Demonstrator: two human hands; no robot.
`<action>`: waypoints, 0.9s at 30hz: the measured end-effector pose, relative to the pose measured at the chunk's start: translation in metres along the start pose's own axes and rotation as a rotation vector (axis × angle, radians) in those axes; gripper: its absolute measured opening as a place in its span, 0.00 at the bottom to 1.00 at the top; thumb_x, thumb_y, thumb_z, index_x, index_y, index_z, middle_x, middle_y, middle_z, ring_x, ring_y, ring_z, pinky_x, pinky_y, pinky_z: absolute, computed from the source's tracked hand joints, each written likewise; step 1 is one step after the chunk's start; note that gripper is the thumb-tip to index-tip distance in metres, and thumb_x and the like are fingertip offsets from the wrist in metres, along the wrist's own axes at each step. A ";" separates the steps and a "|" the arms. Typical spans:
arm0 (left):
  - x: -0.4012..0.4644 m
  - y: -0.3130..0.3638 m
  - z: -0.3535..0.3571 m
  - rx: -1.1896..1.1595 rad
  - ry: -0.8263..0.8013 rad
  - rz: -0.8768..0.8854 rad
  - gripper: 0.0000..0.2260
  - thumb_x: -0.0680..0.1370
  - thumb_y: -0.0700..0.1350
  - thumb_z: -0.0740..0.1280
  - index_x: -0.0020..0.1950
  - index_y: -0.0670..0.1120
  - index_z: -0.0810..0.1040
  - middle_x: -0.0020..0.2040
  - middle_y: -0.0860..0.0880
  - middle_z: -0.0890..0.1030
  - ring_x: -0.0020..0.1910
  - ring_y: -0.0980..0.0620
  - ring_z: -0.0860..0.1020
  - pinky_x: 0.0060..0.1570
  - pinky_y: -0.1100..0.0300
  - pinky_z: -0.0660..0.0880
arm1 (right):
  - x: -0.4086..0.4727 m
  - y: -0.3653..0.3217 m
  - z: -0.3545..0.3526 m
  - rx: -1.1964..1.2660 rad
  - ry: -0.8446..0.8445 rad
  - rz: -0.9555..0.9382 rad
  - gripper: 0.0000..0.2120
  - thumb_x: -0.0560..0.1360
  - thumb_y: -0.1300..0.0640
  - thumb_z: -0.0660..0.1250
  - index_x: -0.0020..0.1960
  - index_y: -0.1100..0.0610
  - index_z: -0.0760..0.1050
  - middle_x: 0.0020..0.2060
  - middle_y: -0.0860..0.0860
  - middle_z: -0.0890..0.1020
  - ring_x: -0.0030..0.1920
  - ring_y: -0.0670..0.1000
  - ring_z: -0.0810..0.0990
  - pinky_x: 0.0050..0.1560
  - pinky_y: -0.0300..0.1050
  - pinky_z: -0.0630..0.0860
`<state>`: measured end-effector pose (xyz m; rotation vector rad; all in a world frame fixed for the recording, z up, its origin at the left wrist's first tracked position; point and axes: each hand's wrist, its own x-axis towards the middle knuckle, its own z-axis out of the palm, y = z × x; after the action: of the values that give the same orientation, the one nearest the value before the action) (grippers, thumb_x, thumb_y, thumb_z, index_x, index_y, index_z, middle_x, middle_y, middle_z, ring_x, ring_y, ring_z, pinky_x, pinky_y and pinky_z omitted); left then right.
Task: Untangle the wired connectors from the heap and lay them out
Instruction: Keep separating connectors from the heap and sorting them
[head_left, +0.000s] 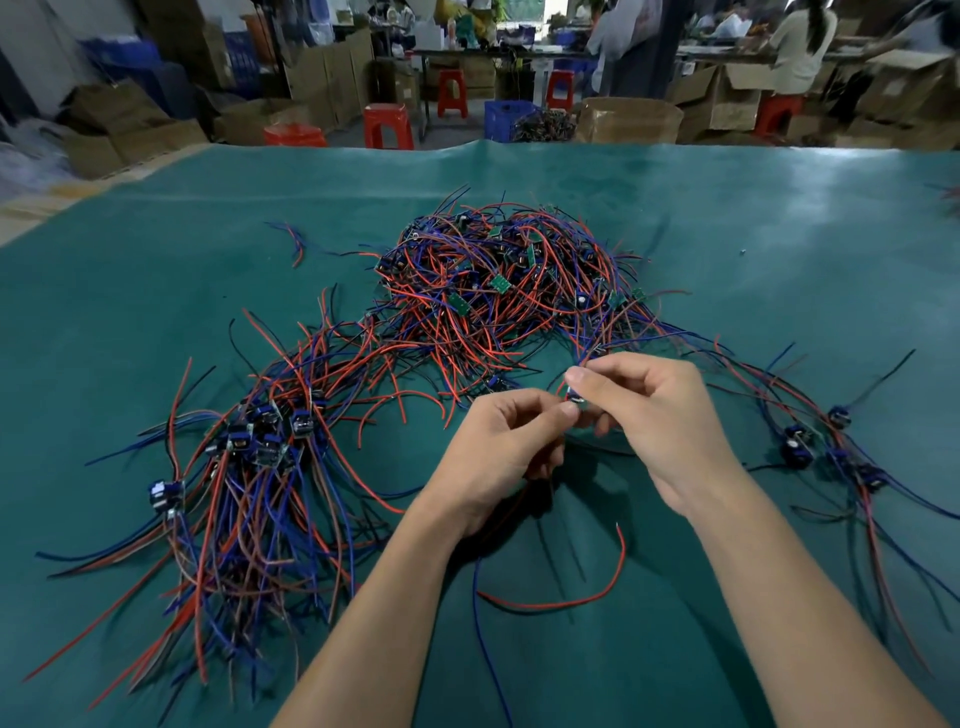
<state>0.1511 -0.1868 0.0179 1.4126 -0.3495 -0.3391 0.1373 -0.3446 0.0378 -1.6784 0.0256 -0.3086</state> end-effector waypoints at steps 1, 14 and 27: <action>0.000 0.001 0.000 0.006 -0.001 0.003 0.09 0.82 0.42 0.66 0.43 0.43 0.82 0.28 0.49 0.75 0.27 0.54 0.69 0.28 0.66 0.67 | 0.000 -0.001 0.001 0.000 -0.009 0.010 0.04 0.74 0.59 0.76 0.41 0.56 0.86 0.32 0.50 0.84 0.32 0.46 0.79 0.31 0.37 0.74; -0.002 0.006 0.001 0.085 -0.058 -0.005 0.17 0.83 0.39 0.57 0.40 0.45 0.81 0.27 0.47 0.77 0.24 0.53 0.71 0.28 0.63 0.67 | 0.001 -0.006 -0.002 0.053 0.035 -0.005 0.05 0.73 0.65 0.76 0.41 0.56 0.86 0.33 0.50 0.84 0.33 0.46 0.79 0.33 0.37 0.75; -0.004 0.009 0.002 0.075 -0.073 -0.038 0.16 0.82 0.37 0.58 0.38 0.44 0.79 0.28 0.47 0.78 0.24 0.54 0.72 0.28 0.63 0.66 | 0.011 -0.029 -0.051 0.529 0.731 -0.087 0.08 0.76 0.66 0.72 0.42 0.56 0.79 0.32 0.49 0.80 0.31 0.48 0.76 0.35 0.41 0.74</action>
<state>0.1467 -0.1861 0.0267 1.4845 -0.3994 -0.4129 0.1321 -0.3928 0.0731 -0.9772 0.3823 -0.8987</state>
